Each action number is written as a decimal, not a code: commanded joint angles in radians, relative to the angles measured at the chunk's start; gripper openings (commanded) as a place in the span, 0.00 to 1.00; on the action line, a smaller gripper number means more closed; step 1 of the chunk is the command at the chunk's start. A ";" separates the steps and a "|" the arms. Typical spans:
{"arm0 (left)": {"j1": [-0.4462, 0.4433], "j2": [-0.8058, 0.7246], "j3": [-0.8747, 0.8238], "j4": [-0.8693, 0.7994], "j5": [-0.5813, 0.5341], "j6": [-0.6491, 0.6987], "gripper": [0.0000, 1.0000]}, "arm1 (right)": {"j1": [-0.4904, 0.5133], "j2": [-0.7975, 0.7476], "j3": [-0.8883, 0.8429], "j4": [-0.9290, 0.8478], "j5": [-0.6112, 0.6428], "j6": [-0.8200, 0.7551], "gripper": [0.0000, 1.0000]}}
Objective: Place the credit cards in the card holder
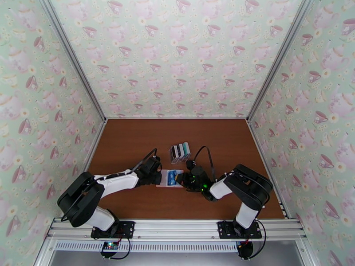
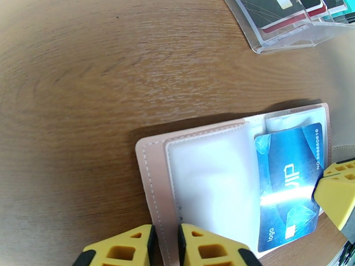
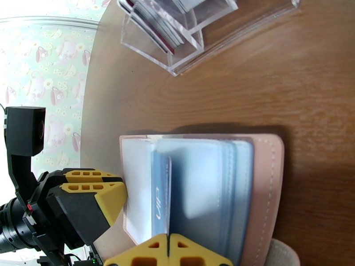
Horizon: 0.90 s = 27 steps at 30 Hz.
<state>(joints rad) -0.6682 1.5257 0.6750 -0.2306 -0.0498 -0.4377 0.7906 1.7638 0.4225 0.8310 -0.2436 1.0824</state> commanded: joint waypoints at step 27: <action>-0.019 0.050 -0.038 0.005 0.012 -0.053 0.24 | -0.004 0.089 -0.037 0.069 0.000 0.083 0.00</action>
<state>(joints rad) -0.6762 1.5280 0.6693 -0.2127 -0.0574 -0.4717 0.7906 1.8206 0.3992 0.9680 -0.2367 1.1641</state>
